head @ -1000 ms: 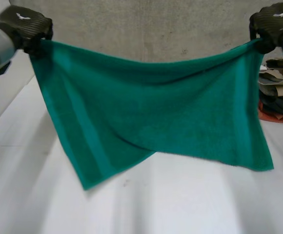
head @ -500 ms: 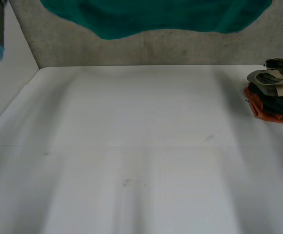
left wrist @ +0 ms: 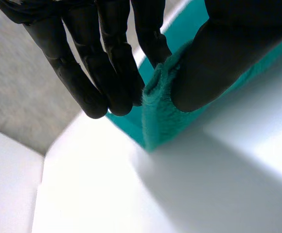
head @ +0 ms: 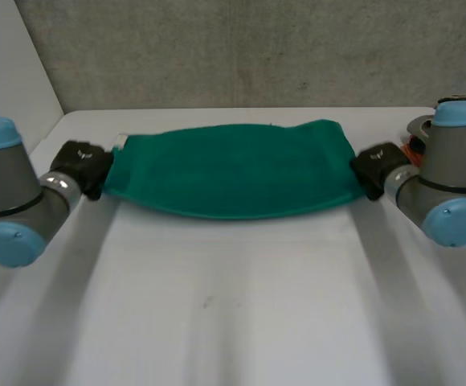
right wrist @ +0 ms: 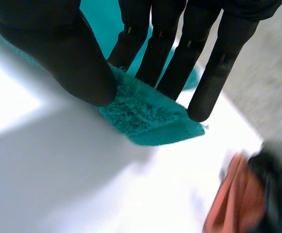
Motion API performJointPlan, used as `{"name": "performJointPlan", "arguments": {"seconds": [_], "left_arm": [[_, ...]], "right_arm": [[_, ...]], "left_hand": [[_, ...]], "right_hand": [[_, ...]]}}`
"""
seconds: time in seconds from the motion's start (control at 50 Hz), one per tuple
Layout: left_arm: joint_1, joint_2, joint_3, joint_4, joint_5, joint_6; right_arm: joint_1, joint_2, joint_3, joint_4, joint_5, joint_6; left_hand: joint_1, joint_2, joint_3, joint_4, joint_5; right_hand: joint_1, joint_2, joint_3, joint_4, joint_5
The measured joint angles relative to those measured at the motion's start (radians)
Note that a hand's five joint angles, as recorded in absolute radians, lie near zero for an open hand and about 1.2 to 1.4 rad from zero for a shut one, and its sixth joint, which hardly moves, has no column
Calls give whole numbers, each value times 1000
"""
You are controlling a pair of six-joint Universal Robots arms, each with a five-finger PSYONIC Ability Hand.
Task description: Fold the laundry.
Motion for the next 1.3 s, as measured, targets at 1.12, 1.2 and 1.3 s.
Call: {"name": "performJointPlan", "arguments": {"seconds": [1.12,1.2,1.3], "left_arm": [[-31,-27,219,-455,-177,80],[-32,-36,245,-452,-176,67],[-43,-34,260,-430,-147,10]], "right_arm": [[11,121,-92,-302,49,-117],[17,150,-121,-299,58,-115],[32,157,-129,-297,69,-86]], "left_hand": [[0,0,0,0,0],[-126,-107,-107,-109,-108],[-943,-906,-897,-915,-887]], "right_hand": [[0,0,0,0,12],[-231,-239,-237,-214,-206],[-880,-918,-917,-917,-921]]}}
